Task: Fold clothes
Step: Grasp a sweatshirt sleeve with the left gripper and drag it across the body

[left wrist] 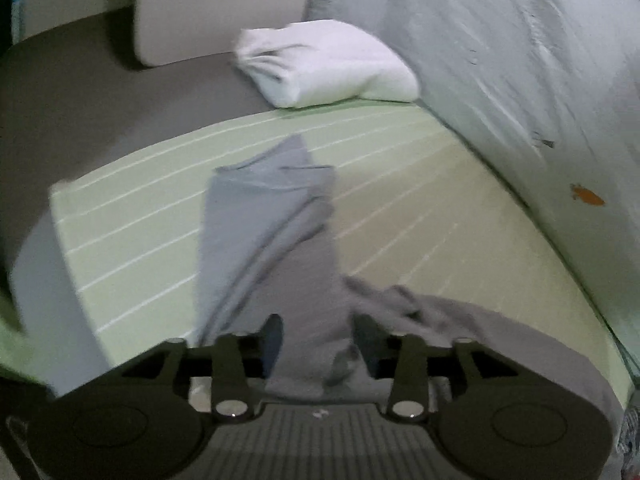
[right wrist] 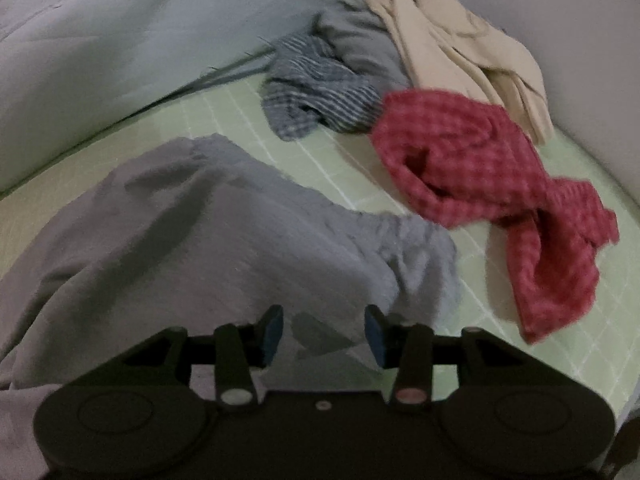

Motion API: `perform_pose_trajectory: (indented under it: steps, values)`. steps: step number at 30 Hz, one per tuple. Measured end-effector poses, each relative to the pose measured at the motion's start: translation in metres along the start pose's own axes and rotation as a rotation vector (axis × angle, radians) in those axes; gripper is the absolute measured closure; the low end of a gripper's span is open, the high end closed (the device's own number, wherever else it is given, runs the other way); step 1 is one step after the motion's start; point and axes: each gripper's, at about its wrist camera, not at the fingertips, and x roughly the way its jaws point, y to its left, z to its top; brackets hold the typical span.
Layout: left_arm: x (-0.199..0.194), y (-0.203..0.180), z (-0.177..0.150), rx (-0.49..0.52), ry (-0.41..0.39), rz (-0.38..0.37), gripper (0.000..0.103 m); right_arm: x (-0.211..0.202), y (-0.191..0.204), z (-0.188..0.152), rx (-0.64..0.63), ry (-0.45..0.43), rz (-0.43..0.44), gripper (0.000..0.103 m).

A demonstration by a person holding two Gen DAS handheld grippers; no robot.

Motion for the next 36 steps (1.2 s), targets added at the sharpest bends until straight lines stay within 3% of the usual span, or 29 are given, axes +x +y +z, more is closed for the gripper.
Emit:
perform_pose_trajectory:
  steps: [3, 6, 9, 11, 14, 16, 23, 26, 27, 28, 30, 33, 36]
  values:
    - [0.022, -0.013, 0.007, 0.019, 0.031, 0.03, 0.042, 0.001, 0.011, 0.009, -0.034, -0.016, 0.038, 0.047]
    - [0.042, -0.019, 0.011, 0.046, 0.083, 0.07, 0.042, 0.002, 0.024, 0.02, -0.073, -0.027, 0.099, 0.039]
    - [0.055, -0.016, 0.012, 0.032, 0.12, 0.118, 0.041, 0.004, 0.047, 0.032, -0.138, -0.028, 0.221, 0.026]
    - [0.066, -0.01, 0.014, -0.002, 0.143, 0.137, 0.04, 0.006, 0.064, 0.039, -0.181, -0.027, 0.289, 0.025]
    - [0.079, -0.005, 0.018, -0.033, 0.16, 0.165, 0.027, 0.015, 0.097, 0.046, -0.25, -0.027, 0.325, 0.025]
    - [0.084, -0.011, 0.02, -0.003, 0.159, 0.182, 0.02, 0.026, 0.12, 0.051, -0.303, -0.03, 0.321, 0.025]
    - [0.101, -0.029, 0.027, 0.06, 0.134, 0.265, 0.019, 0.082, 0.176, 0.075, -0.454, -0.061, 0.199, 0.023]
    - [0.11, -0.041, 0.033, 0.105, 0.122, 0.303, 0.03, 0.105, 0.179, 0.085, -0.502, -0.059, 0.15, 0.02]
    - [0.112, -0.044, 0.034, 0.12, 0.118, 0.316, 0.042, 0.109, 0.173, 0.09, -0.464, -0.061, 0.183, 0.029]
    - [0.115, -0.049, 0.038, 0.134, 0.111, 0.312, 0.054, 0.113, 0.166, 0.095, -0.419, -0.053, 0.225, 0.065]
    - [0.121, -0.059, 0.045, 0.163, 0.095, 0.303, 0.066, 0.122, 0.156, 0.105, -0.327, -0.041, 0.25, 0.101]
    - [0.136, -0.074, 0.063, 0.158, 0.084, 0.249, 0.078, 0.135, 0.151, 0.123, -0.272, -0.052, 0.225, 0.102]
    - [0.149, -0.101, 0.088, 0.137, 0.056, 0.138, 0.083, 0.144, 0.143, 0.15, -0.255, -0.103, 0.151, 0.102]
